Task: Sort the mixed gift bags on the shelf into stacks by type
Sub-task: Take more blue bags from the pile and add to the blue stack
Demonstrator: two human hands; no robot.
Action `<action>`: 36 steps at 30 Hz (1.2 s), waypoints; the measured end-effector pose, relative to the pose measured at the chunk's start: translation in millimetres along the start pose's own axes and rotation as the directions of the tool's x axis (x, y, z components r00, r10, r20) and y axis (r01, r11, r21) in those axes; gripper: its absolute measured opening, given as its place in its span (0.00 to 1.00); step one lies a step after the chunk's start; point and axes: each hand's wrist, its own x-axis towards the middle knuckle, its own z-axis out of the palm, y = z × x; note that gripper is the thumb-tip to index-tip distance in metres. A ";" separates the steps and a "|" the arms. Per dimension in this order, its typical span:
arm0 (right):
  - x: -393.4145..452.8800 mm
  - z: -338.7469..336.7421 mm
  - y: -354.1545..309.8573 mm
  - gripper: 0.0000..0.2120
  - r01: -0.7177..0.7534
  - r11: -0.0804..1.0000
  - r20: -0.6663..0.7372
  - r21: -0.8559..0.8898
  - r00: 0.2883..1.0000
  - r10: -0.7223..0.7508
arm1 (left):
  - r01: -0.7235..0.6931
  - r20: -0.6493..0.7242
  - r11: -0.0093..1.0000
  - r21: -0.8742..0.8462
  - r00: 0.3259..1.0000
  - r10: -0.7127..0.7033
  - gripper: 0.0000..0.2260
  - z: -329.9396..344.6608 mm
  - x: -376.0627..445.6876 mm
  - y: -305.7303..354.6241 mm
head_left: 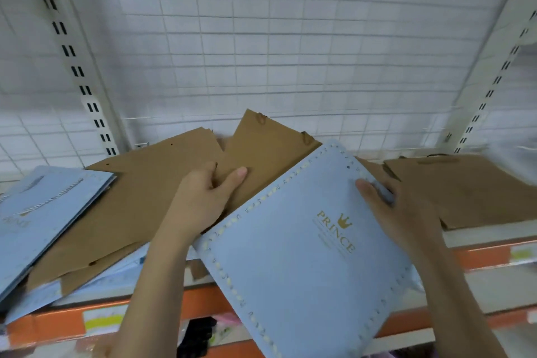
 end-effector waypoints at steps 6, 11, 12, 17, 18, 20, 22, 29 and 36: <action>23.0 -77.6 85.3 0.21 0.061 0.992 -0.027 -0.112 0.998 -0.064 | 0.093 0.084 0.986 -0.142 0.993 -0.082 0.18 98.9 -41.5 68.3; 46.8 -115.8 143.9 0.24 0.067 0.984 -0.138 -0.167 0.986 -0.091 | 0.144 0.134 0.967 -0.212 0.984 -0.117 0.24 168.2 -55.5 109.0; 51.4 -119.1 152.6 0.27 0.076 0.976 -0.169 -0.202 0.979 -0.111 | 0.131 0.131 0.971 -0.201 0.986 -0.106 0.26 177.6 -55.2 115.1; 74.6 -129.1 170.9 0.33 0.054 0.969 -0.285 -0.240 0.951 -0.124 | 0.080 0.088 0.980 -0.181 0.994 -0.065 0.21 208.3 -44.5 134.0; 79.5 -129.4 171.1 0.32 0.056 0.971 -0.290 -0.234 0.949 -0.125 | 0.069 0.078 0.979 -0.189 0.995 -0.055 0.23 211.7 -40.9 135.4; 90.5 -129.4 171.4 0.32 0.056 0.976 -0.281 -0.210 0.953 -0.115 | 0.056 0.063 0.974 -0.218 0.997 -0.044 0.27 217.8 -32.0 136.8; 100.5 -128.1 174.3 0.33 0.050 0.988 -0.261 -0.145 0.961 -0.087 | 0.054 0.050 0.970 -0.239 0.998 -0.043 0.25 224.2 -22.4 137.3; 131.1 -128.5 194.3 0.32 0.077 0.996 -0.214 -0.047 0.973 -0.085 | 0.038 0.011 0.954 -0.297 0.999 -0.036 0.11 248.2 0.3 143.1; 140.7 -141.0 238.3 0.38 0.017 0.993 -0.295 0.117 0.955 0.018 | 0.027 -0.048 0.949 -0.315 0.998 -0.044 0.17 295.4 8.7 169.7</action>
